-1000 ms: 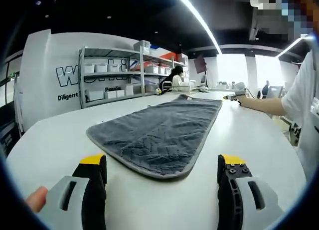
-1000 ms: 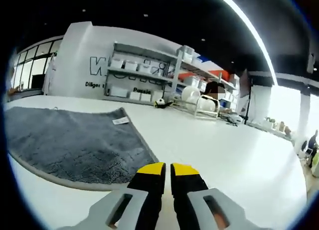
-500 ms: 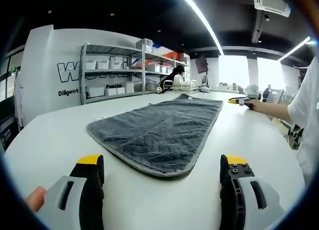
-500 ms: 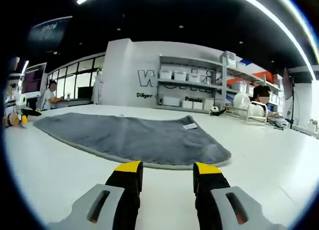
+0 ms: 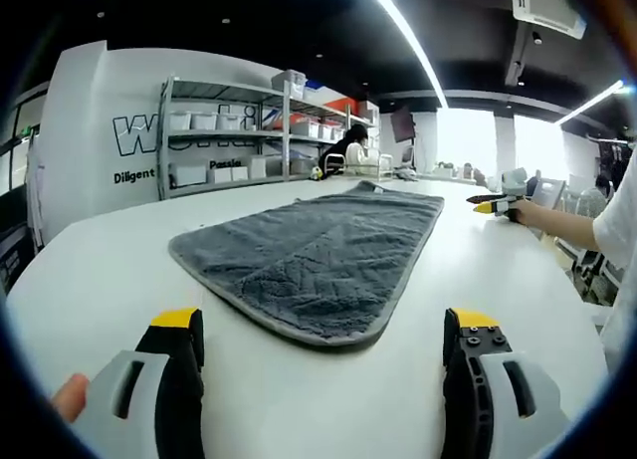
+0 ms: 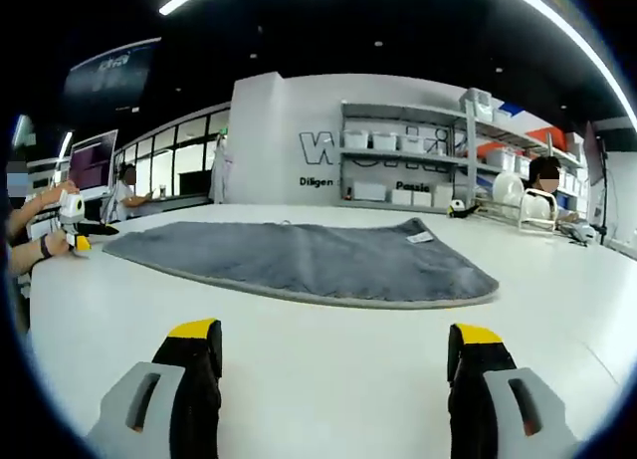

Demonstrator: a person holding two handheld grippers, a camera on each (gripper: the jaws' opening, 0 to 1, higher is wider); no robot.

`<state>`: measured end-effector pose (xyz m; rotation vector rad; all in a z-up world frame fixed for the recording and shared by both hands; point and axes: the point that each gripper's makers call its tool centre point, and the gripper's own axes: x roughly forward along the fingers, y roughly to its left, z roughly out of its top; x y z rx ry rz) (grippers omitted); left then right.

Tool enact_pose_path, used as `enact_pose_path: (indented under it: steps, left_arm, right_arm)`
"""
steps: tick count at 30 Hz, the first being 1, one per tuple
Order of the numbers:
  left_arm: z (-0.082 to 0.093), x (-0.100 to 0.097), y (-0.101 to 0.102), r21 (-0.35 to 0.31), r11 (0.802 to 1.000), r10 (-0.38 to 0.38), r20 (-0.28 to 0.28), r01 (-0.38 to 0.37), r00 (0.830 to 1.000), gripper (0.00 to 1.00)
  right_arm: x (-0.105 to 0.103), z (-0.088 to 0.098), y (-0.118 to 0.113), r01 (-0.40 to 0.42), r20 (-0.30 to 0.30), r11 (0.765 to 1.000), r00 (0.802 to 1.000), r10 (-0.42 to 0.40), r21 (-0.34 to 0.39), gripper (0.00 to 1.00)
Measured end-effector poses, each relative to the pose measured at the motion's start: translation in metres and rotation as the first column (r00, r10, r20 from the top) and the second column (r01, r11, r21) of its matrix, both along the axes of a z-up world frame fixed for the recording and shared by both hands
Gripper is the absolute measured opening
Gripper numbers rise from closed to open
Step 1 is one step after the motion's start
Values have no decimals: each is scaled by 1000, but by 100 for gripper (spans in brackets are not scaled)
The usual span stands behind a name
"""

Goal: Open the folded towel by lifting each exposed corner and separating the folded layers until the towel lies flat within the target outline without major curled edges

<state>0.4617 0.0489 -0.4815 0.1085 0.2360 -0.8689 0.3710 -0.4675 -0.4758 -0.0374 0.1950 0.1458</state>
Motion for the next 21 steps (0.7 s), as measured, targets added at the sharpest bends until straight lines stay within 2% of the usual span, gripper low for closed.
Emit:
enact_pose_path:
  steps: [11, 21]
  left_arm:
    - [1, -1, -1, 4, 1000, -5, 14, 5, 1000, 99]
    - [1, -2, -3, 4, 1000, -13, 19, 13, 1000, 99]
  right_arm:
    - [-1, -4, -5, 26, -27, 999, 999, -25, 26, 99]
    - [-3, 1, -10, 54, 4, 997, 999, -54, 46, 99]
